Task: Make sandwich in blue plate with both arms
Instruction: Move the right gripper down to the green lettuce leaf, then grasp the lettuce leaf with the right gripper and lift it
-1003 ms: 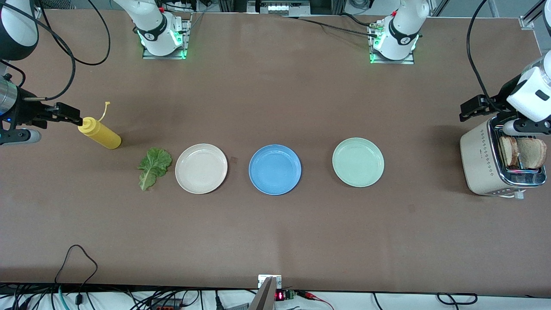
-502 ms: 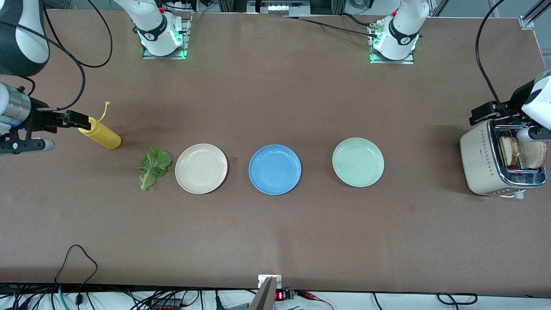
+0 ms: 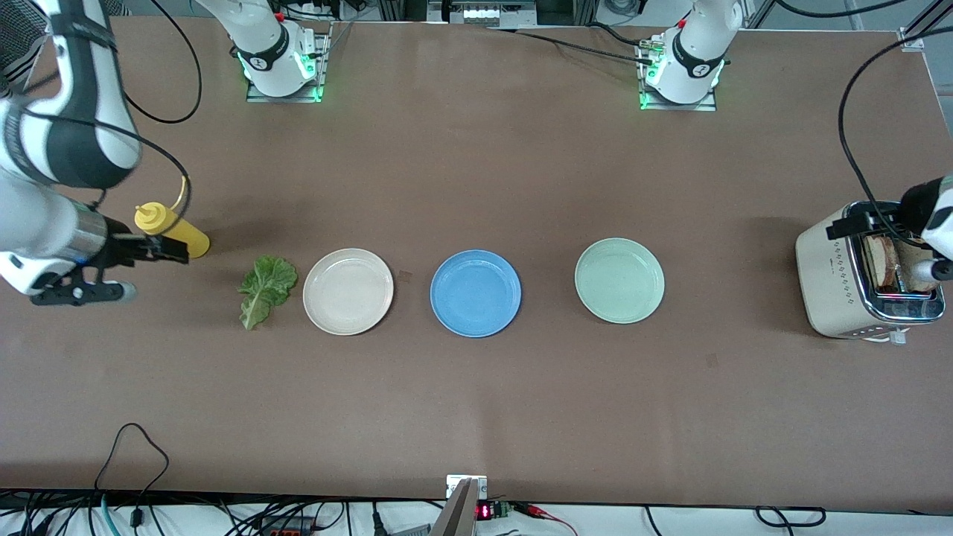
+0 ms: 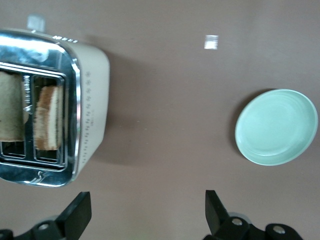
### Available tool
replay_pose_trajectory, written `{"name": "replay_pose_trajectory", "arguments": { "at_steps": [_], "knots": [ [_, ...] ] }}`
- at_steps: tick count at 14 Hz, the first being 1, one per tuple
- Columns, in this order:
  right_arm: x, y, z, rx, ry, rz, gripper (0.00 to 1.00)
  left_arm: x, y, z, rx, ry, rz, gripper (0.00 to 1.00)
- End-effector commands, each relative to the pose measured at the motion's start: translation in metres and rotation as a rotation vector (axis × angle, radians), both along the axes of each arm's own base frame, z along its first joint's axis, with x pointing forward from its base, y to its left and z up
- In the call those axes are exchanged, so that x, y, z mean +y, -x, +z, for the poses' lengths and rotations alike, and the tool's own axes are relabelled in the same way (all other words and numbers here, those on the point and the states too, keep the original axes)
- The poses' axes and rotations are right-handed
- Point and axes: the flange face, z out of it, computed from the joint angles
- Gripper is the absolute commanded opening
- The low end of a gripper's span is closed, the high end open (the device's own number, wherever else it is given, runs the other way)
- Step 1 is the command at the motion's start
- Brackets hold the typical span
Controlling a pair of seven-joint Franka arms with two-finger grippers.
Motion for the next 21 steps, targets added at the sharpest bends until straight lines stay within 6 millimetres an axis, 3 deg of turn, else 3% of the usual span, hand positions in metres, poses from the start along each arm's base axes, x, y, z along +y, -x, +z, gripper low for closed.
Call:
{"name": "replay_pose_trajectory", "arguments": {
  "at_steps": [1, 4, 7, 12, 19, 21],
  "knots": [
    [0.018, 0.007, -0.055, -0.037, -0.006, 0.002, 1.0, 0.034, -0.008, -0.022, 0.029, 0.02, -0.028, 1.0],
    [0.018, 0.014, -0.105, -0.091, -0.007, -0.058, 1.0, 0.054, -0.007, -0.035, 0.062, -0.025, -0.141, 1.0],
    [0.038, 0.01, -0.136, -0.106, -0.005, -0.095, 1.0, 0.061, -0.008, -0.049, 0.102, -0.074, -0.165, 1.0],
    [0.035, 0.006, -0.197, -0.131, 0.001, -0.233, 1.0, 0.087, -0.006, -0.081, 0.138, -0.055, -0.131, 1.0],
    [0.036, 0.004, -0.217, -0.142, 0.001, -0.27, 1.0, 0.105, -0.009, -0.105, 0.136, -0.067, -0.167, 1.0],
    [0.036, 0.005, -0.218, -0.141, 0.002, -0.269, 0.79, 0.111, -0.008, -0.112, 0.146, -0.06, -0.159, 0.98]
  ]
}}
